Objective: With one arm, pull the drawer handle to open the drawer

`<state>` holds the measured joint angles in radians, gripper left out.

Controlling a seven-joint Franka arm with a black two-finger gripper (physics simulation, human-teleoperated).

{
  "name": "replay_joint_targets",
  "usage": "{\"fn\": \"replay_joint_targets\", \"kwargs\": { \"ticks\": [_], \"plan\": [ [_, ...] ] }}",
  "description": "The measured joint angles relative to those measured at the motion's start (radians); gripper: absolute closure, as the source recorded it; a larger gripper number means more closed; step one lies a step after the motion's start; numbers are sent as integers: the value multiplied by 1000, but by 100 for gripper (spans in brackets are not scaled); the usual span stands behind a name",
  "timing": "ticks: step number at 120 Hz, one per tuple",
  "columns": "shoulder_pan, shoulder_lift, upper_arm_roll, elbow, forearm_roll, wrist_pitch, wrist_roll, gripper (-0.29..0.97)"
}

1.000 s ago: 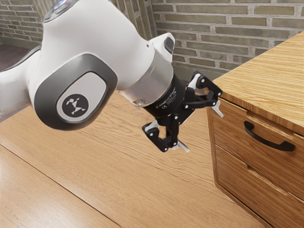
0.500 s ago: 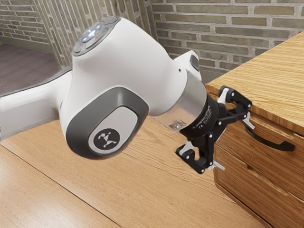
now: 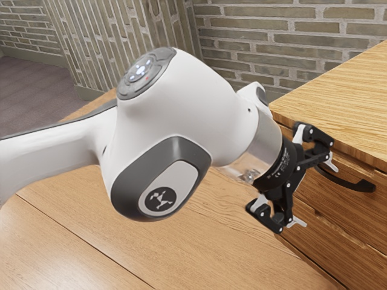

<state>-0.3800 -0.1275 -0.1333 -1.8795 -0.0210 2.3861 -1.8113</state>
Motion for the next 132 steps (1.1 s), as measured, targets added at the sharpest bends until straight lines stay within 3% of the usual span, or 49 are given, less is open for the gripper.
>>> {"fn": "replay_joint_targets", "kwargs": {
  "ticks": [52, 132],
  "plan": [
    [-2, -8, -1, -40, 10, 28, -48, 0],
    [-4, -174, -32, -220, -1, 46, -94, 0]
  ]
}}
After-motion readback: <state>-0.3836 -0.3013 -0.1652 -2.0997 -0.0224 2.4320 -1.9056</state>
